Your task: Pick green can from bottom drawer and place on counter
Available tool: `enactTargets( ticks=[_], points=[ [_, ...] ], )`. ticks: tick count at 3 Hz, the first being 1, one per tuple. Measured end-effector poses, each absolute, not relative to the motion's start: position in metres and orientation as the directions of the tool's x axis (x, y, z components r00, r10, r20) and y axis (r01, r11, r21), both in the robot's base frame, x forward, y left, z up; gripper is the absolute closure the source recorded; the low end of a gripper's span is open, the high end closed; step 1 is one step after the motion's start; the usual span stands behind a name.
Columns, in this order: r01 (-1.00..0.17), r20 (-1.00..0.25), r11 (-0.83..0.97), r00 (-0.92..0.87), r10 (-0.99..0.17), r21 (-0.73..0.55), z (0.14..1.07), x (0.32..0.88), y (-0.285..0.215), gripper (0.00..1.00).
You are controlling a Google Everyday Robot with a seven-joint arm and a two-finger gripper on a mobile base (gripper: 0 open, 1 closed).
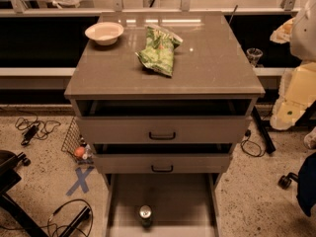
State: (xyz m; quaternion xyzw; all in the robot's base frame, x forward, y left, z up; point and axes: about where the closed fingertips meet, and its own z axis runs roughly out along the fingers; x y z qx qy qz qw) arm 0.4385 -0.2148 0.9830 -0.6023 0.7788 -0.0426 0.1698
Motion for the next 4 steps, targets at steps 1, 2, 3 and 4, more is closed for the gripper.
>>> enactTargets(
  ticks=[1,2,3,4],
  points=[
    [-0.924,-0.213,0.271,-0.217,-0.953,-0.271,0.983,0.438,-0.215,0.0],
    [-0.925,-0.334,0.301,-0.215,-0.918,-0.232,0.94,0.431,-0.208,0.0],
    [-0.927,-0.473,0.335,-0.222,-0.853,-0.168,0.867,0.408,-0.213,0.0],
    [-0.911,-0.663,0.403,-0.253,-0.705,-0.081,0.762,0.375,-0.199,0.0]
  ],
)
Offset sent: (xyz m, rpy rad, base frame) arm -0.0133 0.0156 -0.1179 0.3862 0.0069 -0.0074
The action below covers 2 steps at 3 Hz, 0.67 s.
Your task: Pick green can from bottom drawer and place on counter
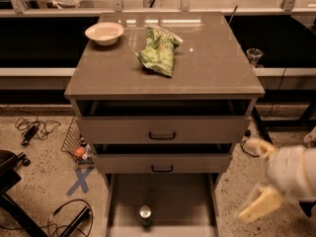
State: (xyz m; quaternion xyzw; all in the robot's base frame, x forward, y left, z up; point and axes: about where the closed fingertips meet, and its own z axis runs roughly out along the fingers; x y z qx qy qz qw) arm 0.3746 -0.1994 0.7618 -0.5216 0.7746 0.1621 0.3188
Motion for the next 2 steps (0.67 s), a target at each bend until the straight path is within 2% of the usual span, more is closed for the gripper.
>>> enactTargets(
  ticks=[1,2],
  points=[
    [-0.868,-0.799,0.494,-0.267,-0.538,-0.043,0.706,0.367,-0.185,0.0],
    [-0.838,-0.869,0.545,-0.26,-0.421,-0.012,0.671,0.37,-0.19,0.0]
  ],
)
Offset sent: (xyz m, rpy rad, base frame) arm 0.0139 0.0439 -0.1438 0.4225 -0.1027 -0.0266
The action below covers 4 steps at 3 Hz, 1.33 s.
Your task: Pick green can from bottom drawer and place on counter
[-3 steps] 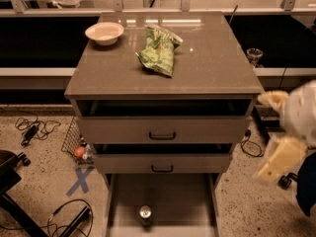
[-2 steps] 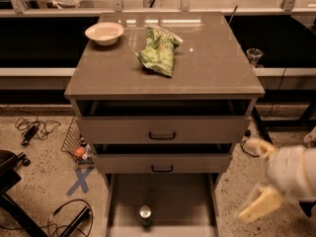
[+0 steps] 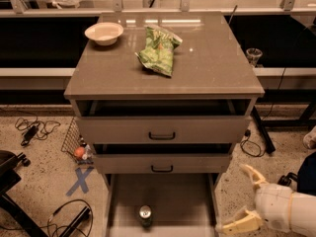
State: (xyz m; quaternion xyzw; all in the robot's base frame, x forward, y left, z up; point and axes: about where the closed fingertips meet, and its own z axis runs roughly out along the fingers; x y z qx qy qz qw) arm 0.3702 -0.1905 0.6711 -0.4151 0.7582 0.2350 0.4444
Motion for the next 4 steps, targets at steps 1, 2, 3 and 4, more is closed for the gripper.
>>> enactTargets(
  ticks=[1,2,3,4],
  points=[
    [-0.849,-0.881,0.528,-0.255,-0.398,0.008,0.655,0.372,-0.184,0.0],
    [-0.849,-0.881,0.528,-0.255,-0.398,0.008,0.655,0.372,-0.184,0.0],
    [-0.84,-0.901,0.542,-0.257,-0.35,0.029,0.607,0.374,-0.164,0.0],
    [-0.834,-0.923,0.548,-0.257,-0.287,0.062,0.551,0.372,-0.147,0.0]
  ],
)
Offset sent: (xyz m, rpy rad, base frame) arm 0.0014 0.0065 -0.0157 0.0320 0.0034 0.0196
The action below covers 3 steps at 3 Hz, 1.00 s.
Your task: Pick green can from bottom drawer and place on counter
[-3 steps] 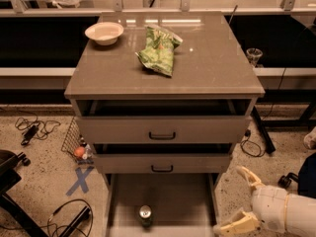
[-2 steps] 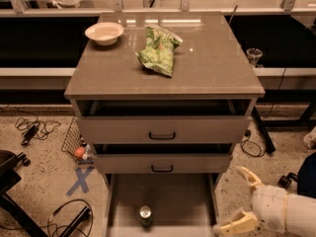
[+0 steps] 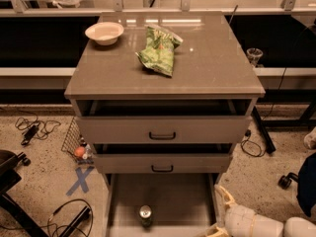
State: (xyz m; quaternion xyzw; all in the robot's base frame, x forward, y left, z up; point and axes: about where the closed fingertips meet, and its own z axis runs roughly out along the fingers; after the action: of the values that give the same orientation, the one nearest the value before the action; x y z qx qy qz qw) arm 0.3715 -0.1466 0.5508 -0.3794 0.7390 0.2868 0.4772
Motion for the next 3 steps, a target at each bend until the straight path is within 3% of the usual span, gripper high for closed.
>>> enactTargets(
  ticks=[3],
  points=[
    [-0.879,-0.954,0.464,-0.222,-0.201,0.106,0.363,0.428,-0.06,0.0]
  ],
)
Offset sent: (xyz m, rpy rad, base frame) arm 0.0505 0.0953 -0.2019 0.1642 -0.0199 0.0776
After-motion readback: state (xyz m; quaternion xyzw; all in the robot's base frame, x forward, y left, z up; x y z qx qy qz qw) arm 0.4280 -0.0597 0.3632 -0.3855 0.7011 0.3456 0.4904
